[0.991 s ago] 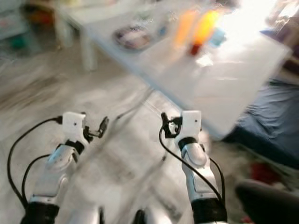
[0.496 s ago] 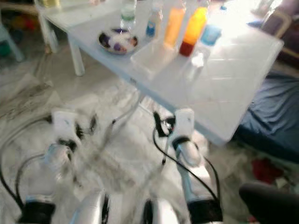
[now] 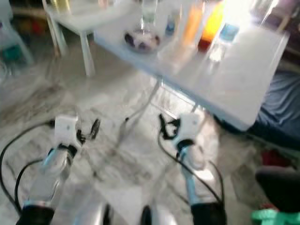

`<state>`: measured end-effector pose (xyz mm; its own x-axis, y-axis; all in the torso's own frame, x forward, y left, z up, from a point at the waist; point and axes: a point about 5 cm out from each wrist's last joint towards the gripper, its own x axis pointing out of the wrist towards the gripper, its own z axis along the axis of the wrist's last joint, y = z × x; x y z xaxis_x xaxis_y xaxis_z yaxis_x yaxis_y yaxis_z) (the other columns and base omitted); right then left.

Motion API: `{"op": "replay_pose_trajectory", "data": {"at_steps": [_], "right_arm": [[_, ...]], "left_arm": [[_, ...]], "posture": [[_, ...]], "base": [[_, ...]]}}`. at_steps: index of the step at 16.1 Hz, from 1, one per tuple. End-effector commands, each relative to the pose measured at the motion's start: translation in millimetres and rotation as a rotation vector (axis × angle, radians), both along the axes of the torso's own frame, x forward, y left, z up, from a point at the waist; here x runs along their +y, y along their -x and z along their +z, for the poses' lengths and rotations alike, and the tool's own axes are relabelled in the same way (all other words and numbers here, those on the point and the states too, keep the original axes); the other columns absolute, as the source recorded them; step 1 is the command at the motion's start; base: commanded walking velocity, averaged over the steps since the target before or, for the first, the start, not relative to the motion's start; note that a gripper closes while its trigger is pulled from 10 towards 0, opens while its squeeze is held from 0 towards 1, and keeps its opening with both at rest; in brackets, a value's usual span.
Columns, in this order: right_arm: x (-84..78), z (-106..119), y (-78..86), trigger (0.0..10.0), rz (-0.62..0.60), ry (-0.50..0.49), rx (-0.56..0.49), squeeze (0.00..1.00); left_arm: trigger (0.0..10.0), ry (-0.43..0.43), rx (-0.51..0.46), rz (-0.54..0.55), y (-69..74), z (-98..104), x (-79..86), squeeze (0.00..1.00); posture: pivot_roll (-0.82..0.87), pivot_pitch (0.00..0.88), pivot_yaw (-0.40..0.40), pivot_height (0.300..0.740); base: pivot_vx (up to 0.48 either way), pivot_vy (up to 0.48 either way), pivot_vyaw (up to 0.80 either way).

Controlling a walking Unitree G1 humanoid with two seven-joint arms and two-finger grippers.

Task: Restocking fridge

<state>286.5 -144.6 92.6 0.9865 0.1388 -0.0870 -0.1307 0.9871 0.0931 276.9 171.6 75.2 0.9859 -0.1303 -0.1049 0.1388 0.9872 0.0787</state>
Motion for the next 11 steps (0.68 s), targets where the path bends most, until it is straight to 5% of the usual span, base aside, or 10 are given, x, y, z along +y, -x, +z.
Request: {"op": "replay_pose_trajectory", "data": {"at_steps": [1, 3, 4, 7, 11], "right_arm": [[-4.8, 7, 0.0, 10.0, -0.021, 0.002, -0.031, 0.00], [-16.3, 8, 3.3, 10.0, -0.061, 0.014, -0.039, 0.00], [-26.8, 10, 5.2, 10.0, -0.109, 0.031, -0.051, 0.00], [-46.6, 18, 11.3, 10.0, -0.188, 0.021, -0.080, 0.00], [-47.8, 16, 21.1, 10.0, -0.231, 0.036, -0.102, 0.00]], "left_arm": [[10.0, -0.031, 0.014, 0.054, 6.6, -7, 16.9, 0.00], [10.0, -0.002, 0.071, 0.129, 17.1, -14, 35.6, 0.00], [10.0, 0.029, 0.050, 0.197, 25.4, -12, 49.4, 0.00], [10.0, 0.070, -0.075, 0.325, 28.5, 8, 57.4, 0.00], [10.0, -0.021, -0.122, 0.193, 28.9, 18, 32.0, 0.00]], "posture": [[0.10, 0.146, -0.102, 0.740], [0.10, 0.130, -0.102, 0.740], [0.10, 0.113, -0.101, 0.740], [0.11, 0.077, -0.094, 0.740], [0.12, 0.062, -0.087, 0.740]], "base": [[0.000, 0.472, 0.00], [0.000, 0.000, 0.00], [0.000, 0.000, 0.00], [0.000, 0.000, 0.00], [0.000, 0.000, 0.00]]}}
